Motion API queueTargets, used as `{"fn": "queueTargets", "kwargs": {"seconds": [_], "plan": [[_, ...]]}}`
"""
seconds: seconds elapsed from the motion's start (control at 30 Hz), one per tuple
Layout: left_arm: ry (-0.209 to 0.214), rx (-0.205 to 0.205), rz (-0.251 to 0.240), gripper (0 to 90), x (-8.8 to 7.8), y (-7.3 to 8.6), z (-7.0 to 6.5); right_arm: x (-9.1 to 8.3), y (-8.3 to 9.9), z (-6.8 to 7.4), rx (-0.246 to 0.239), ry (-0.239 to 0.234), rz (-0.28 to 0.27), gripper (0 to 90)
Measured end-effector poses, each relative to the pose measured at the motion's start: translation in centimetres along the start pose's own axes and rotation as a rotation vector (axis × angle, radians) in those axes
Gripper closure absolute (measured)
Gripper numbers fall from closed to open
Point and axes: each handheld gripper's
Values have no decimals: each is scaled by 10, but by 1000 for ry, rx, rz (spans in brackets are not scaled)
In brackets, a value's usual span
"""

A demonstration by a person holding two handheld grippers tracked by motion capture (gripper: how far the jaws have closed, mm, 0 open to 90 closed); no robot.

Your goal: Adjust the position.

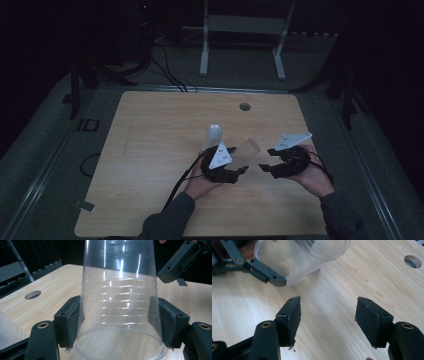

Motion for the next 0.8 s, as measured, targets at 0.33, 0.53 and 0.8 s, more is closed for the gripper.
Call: {"fn": "queueTargets", "kwargs": {"seconds": [0.33,0.53,0.8], "plan": [[39,16,38,292,1,2,4,2,-9,2,-75,10,73,374],[78,54,87,292,2,0,5,0,-14,2,-119,8,113,374],[95,79,113,292,4,0,5,-2,-21,3,-171,-2,161,374]]}}
Point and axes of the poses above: each handheld gripper's, and its own axes: x roughly forward along the jaws, y roughly out of its underside, z roughly to its left, and after that the axes turned 4 degrees about -y, right-handed
